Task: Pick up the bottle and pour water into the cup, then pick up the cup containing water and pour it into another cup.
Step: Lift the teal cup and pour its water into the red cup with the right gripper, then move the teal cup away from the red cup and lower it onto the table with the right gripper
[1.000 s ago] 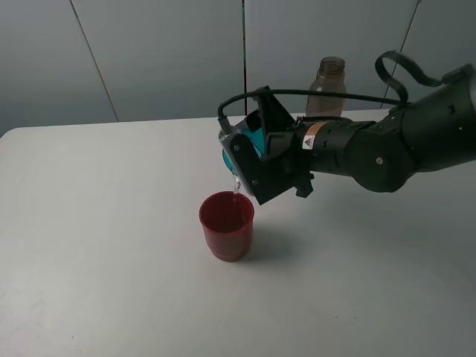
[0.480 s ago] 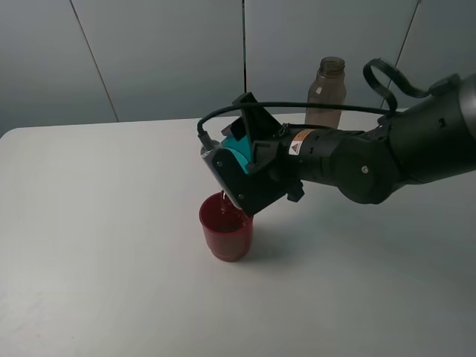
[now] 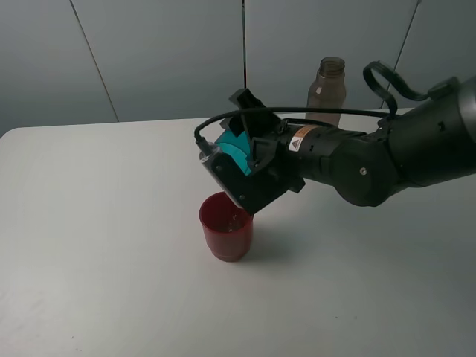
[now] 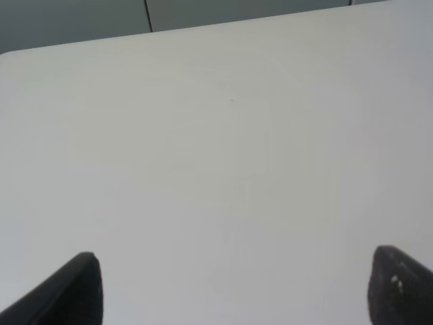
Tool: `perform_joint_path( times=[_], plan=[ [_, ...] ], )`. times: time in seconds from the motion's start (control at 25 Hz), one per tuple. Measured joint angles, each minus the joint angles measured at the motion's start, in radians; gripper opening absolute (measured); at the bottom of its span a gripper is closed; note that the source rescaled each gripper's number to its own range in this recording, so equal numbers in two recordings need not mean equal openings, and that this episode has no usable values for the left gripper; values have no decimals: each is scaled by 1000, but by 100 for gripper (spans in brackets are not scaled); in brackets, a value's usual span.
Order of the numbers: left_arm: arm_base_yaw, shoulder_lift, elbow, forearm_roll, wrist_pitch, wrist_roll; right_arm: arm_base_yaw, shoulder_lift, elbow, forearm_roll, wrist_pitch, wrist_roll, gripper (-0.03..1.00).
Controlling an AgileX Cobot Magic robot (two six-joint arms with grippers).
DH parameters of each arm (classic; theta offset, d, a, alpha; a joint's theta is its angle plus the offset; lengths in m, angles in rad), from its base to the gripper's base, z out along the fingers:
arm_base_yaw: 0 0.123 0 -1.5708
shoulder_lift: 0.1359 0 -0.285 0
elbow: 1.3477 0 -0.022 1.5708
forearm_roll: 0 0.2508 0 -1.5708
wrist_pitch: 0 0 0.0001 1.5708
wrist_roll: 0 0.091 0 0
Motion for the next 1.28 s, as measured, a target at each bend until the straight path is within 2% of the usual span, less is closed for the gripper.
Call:
perform_joint_path(
  times=[0.24, 0.48, 1.28],
  plan=[
    [0, 0, 0, 0, 0, 0, 0, 0, 15, 7, -28, -8, 10],
    [0, 0, 0, 0, 0, 0, 40, 0, 18, 25, -41, -8, 10],
    [0, 0, 0, 0, 0, 0, 40, 0, 72, 27, -59, -8, 10]
  ],
)
